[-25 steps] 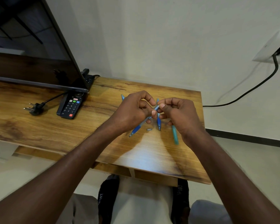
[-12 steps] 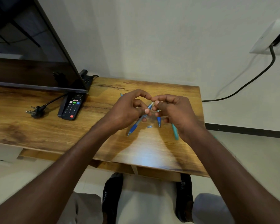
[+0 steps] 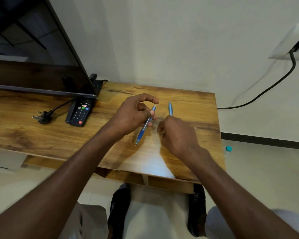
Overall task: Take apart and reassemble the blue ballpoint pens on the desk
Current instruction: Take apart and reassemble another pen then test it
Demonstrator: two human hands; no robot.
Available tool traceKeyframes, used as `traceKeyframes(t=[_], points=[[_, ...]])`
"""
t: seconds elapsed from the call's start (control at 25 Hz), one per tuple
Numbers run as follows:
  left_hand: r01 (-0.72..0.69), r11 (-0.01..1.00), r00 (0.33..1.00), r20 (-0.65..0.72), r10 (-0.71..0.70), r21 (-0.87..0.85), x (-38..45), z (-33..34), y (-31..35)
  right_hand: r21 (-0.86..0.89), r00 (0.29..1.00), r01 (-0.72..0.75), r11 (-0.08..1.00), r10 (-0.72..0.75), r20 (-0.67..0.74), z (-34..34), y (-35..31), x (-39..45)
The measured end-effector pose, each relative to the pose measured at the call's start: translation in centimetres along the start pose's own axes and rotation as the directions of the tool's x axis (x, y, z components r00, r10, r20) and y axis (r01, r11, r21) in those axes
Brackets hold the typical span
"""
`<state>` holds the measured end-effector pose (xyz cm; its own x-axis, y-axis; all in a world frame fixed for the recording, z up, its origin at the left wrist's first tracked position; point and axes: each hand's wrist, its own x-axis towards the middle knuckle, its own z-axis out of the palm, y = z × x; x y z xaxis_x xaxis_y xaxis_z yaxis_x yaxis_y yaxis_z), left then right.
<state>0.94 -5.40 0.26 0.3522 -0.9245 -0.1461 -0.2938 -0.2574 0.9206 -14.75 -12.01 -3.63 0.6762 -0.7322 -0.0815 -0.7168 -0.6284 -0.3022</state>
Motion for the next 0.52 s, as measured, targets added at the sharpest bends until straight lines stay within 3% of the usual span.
traceKeyframes(t=[0.2, 0.32, 0.44, 0.52], points=[[0.004, 1.0, 1.0, 0.024, -0.004, -0.008, -0.1, 0.2, 0.1, 0.008, 1.0, 0.004, 1.0, -0.004, 0.002, 0.4, -0.2, 0.0], [0.014, 1.0, 1.0, 0.023, -0.013, -0.015, 0.1, 0.1, 0.0, 0.243, 0.994, -0.099, 0.965, 0.108, -0.022, 0.2, 0.8, 0.8], [0.051, 0.997, 0.998, 0.036, -0.049, -0.063, 0.4, 0.3, -0.2, 0.58, 0.935, -0.159, 0.799, 0.31, -0.17, -1.9, 2.0, 1.4], [0.051, 0.995, 0.997, 0.069, -0.045, -0.085, 0.6, 0.8, -0.2, 0.796, 0.9, -0.153, 0.586, 0.414, -0.133, -3.3, 2.5, 1.4]])
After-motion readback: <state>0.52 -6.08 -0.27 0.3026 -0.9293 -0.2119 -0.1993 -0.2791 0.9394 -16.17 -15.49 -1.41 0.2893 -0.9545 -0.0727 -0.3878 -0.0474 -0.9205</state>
